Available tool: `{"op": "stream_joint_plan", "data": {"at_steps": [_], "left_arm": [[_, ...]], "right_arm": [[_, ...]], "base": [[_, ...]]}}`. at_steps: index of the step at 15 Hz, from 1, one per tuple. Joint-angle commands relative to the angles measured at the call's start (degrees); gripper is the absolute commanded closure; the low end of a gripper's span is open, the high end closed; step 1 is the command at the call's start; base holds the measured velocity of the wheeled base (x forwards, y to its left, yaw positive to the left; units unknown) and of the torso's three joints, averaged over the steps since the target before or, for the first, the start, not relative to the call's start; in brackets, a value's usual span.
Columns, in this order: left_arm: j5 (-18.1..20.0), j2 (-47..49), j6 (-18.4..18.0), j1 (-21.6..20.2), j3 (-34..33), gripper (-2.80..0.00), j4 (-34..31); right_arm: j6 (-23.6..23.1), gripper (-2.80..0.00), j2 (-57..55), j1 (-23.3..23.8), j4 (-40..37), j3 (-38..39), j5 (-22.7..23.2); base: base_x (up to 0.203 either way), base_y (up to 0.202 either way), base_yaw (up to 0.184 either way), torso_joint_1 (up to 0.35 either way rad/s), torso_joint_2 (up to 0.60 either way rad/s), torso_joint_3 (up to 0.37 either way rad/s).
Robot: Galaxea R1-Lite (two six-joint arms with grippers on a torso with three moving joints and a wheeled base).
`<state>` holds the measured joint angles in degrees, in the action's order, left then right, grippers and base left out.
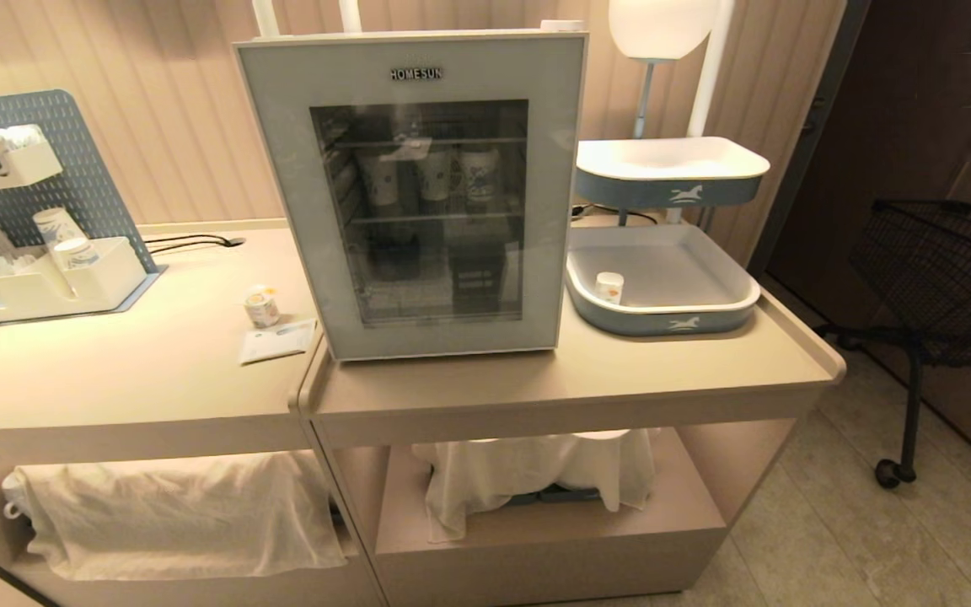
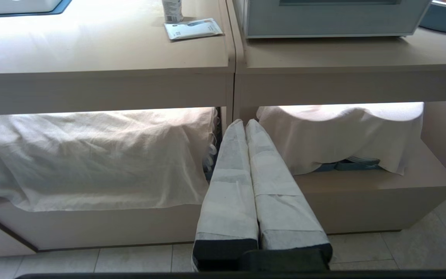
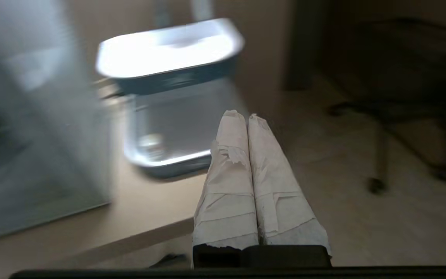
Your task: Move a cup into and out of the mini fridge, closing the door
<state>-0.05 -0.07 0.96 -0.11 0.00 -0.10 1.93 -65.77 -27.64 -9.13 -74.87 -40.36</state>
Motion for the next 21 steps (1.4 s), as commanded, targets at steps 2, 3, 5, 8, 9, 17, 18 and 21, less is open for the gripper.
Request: {"op": "stream_joint_plan", "data": {"at_steps": [2,3,5,8,9,17,18,21], "left_arm": [[0.0,0.0,0.0,-0.1,-0.1,0.0,0.0],[0.0,0.0,0.0,-0.1,-0.1,0.0,0.0],[0.0,0.0,0.0,-0.1,-0.1,0.0,0.0],[0.0,0.0,0.0,-0.1,-0.1,0.0,0.0],[0.0,0.0,-0.1,-0.1,0.0,0.0,0.0],[0.0,0.0,-0.2,-0.1,-0.1,0.0,0.0],[0.0,0.0,-0.2,-0.1,-0.1,0.0,0.0],[0.0,0.0,-0.2,-0.1,-0.1,0.0,0.0]], "right_arm": [[-2.6,0.0,38.3,13.5,-6.1,14.1,-1.9],[-2.9,0.0,45.0,17.3,-7.7,18.8,-1.7],[-3.8,0.0,58.1,22.2,-10.0,28.6,4.2],[-1.0,0.0,66.6,25.2,-2.3,46.4,14.5],[-1.1,0.0,66.4,25.7,4.4,54.1,17.8],[-2.5,0.0,65.8,27.4,8.1,74.1,39.5],[-6.3,0.0,65.8,27.4,8.7,74.6,40.4],[-3.7,0.0,65.7,27.4,8.9,74.8,40.3]], "base": [[0.0,0.0,0.0,0.0,0.0,0.0],[0.0,0.0,0.0,0.0,0.0,0.0],[0.0,0.0,0.0,0.0,0.0,0.0],[0.0,0.0,0.0,0.0,0.0,0.0],[0.0,0.0,0.0,0.0,0.0,0.0],[0.0,0.0,0.0,0.0,0.0,0.0],[0.0,0.0,0.0,0.0,0.0,0.0],[0.0,0.0,0.0,0.0,0.0,0.0]]}}
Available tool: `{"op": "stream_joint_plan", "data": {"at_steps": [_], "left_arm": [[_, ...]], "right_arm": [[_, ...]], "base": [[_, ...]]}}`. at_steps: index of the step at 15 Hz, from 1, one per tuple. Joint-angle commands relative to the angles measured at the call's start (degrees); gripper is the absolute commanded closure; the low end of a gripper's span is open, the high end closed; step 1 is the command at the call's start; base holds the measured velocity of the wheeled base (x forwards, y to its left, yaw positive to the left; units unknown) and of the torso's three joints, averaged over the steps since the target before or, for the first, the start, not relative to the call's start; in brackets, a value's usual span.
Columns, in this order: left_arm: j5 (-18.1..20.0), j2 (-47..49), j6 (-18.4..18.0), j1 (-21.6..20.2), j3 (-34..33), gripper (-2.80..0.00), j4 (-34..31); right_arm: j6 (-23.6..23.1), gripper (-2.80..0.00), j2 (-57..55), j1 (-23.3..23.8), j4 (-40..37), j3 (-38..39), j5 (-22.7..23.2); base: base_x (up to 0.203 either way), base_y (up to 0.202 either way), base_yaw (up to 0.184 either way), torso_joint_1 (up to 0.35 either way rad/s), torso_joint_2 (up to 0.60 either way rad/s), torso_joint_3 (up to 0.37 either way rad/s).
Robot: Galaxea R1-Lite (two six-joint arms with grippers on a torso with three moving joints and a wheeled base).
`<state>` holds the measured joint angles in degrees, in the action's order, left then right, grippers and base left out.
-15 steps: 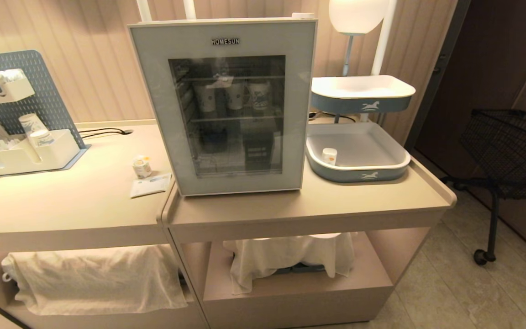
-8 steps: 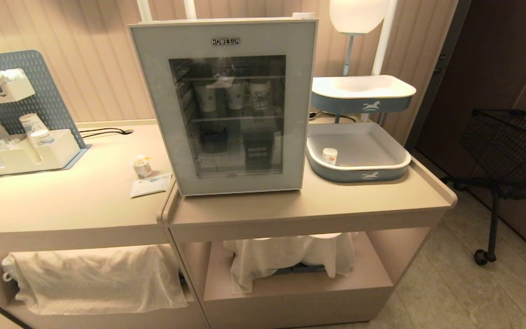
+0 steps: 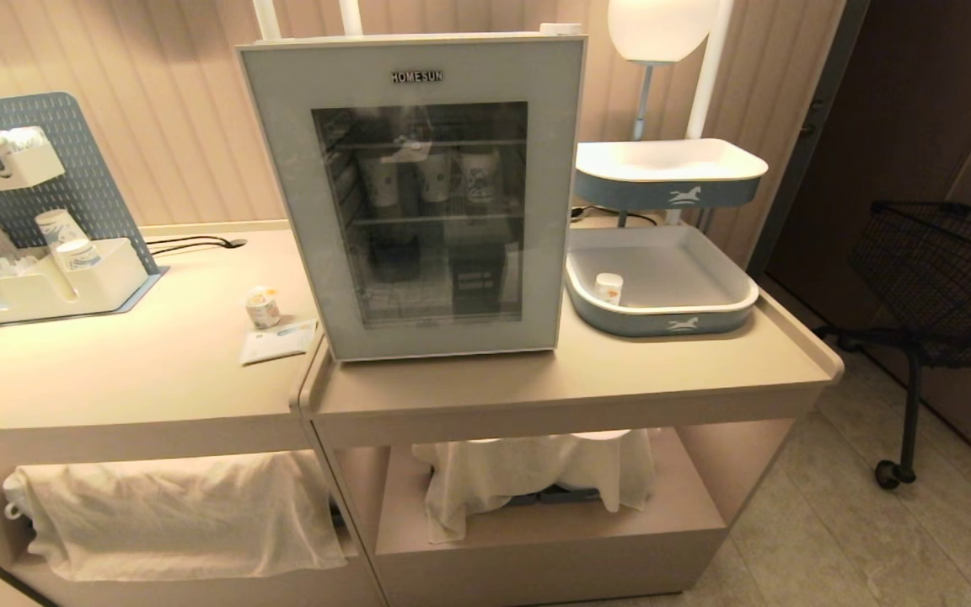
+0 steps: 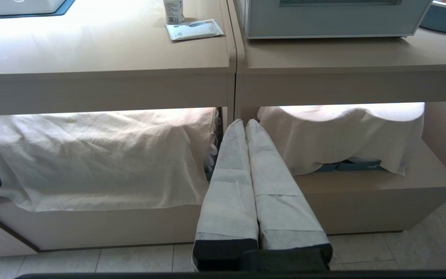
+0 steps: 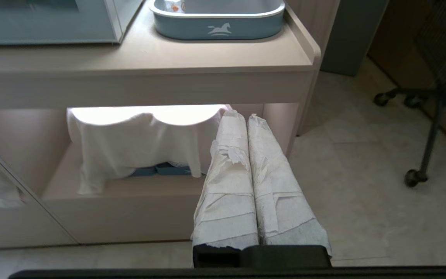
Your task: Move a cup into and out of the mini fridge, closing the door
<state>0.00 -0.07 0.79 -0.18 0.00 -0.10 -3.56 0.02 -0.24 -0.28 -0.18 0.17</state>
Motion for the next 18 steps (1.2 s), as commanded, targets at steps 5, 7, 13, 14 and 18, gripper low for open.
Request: {"op": "stream_joint_plan", "data": {"at_steps": [5,7,13,14,18], "left_arm": [[0.0,0.0,0.0,0.0,-0.1,0.0,0.0],[0.0,0.0,0.0,0.0,-0.1,0.0,0.0],[0.0,0.0,0.0,0.0,0.0,0.0,0.0],[0.0,0.0,0.0,0.0,-0.1,0.0,0.0],[0.0,0.0,-0.1,0.0,0.0,0.0,0.0]], "right_arm": [[3.8,0.0,-0.1,0.0,0.0,0.0,-0.5],[3.9,0.0,-0.1,0.0,0.1,0.0,-0.5],[3.9,0.0,-0.2,0.0,0.0,0.0,-0.5],[3.9,0.0,-0.2,0.0,0.0,0.0,-0.5],[3.9,0.0,-0.1,0.0,0.1,0.0,-0.5]], "base": [[0.0,0.0,0.0,0.0,0.0,0.0],[0.0,0.0,0.0,0.0,0.0,0.0],[0.0,0.0,0.0,0.0,0.0,0.0],[0.0,0.0,0.0,0.0,0.0,0.0],[0.0,0.0,0.0,0.0,0.0,0.0]]}}
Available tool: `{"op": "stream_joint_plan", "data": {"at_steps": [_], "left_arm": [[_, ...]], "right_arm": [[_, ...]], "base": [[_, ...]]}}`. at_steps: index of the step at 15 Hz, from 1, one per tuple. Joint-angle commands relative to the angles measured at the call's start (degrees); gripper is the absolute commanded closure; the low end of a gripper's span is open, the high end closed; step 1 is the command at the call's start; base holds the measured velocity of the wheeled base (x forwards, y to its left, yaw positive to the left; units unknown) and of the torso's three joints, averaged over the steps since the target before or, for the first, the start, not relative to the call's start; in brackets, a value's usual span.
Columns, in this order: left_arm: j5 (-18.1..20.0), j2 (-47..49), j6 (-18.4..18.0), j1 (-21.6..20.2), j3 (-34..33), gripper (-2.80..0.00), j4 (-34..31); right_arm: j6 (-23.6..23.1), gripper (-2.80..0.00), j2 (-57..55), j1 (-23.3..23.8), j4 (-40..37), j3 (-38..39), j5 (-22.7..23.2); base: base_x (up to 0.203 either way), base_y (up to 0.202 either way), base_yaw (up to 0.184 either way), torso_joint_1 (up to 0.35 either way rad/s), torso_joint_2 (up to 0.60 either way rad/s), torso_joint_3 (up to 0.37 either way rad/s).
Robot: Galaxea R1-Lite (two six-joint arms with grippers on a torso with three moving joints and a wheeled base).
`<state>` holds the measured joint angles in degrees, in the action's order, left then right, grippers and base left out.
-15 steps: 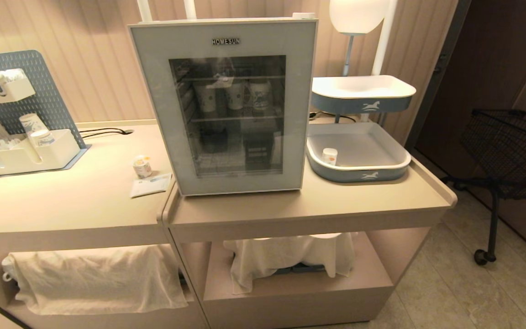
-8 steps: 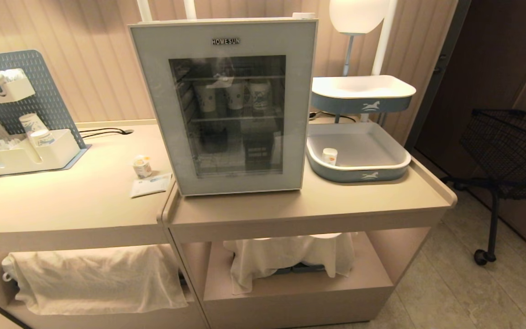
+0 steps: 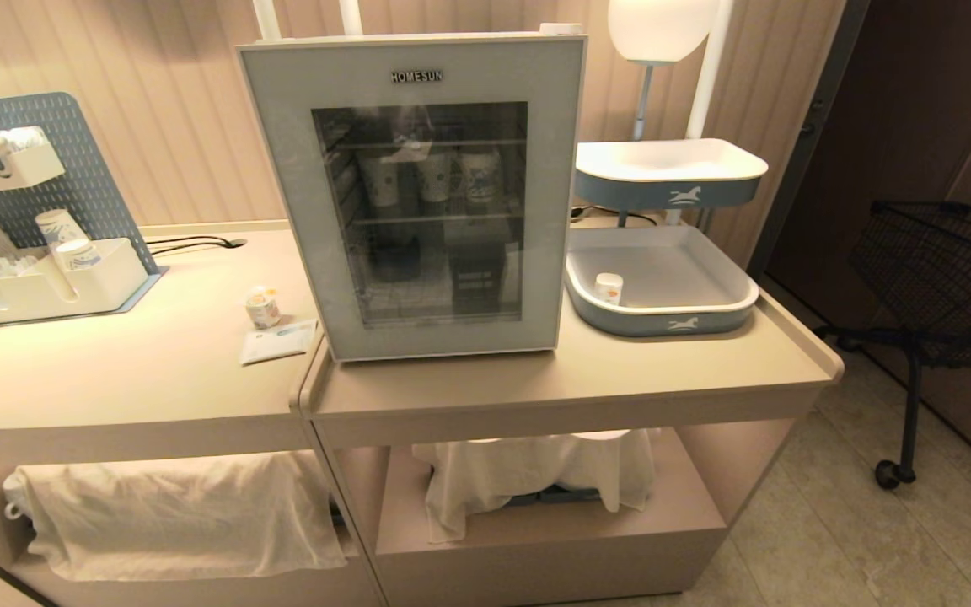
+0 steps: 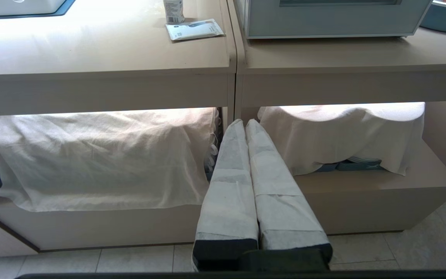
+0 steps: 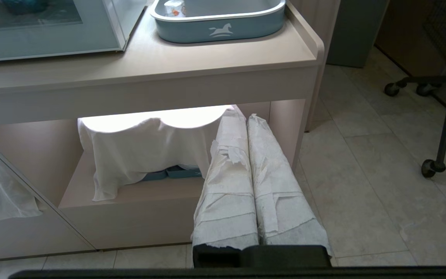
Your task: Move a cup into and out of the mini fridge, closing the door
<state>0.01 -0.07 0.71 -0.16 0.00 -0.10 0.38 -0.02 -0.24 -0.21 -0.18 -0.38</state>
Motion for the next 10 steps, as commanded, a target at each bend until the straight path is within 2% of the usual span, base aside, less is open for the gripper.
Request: {"op": "stream_joint_plan", "data": {"at_steps": [1,5,10], "left_arm": [[0.0,0.0,0.0,0.0,0.0,0.0,0.0],[0.0,0.0,0.0,0.0,-0.1,0.0,0.0],[0.0,0.0,-0.1,0.0,0.0,0.0,0.0]], "right_arm": [[0.0,0.0,-0.1,0.0,0.0,0.0,0.0],[-0.1,0.0,-0.2,0.0,-2.6,-0.8,0.0],[0.1,0.0,-0.2,0.0,-0.1,-0.1,0.0]], "base": [[0.0,0.0,0.0,0.0,0.0,0.0],[0.0,0.0,0.0,0.0,0.0,0.0],[0.0,0.0,0.0,0.0,0.0,0.0]]}}
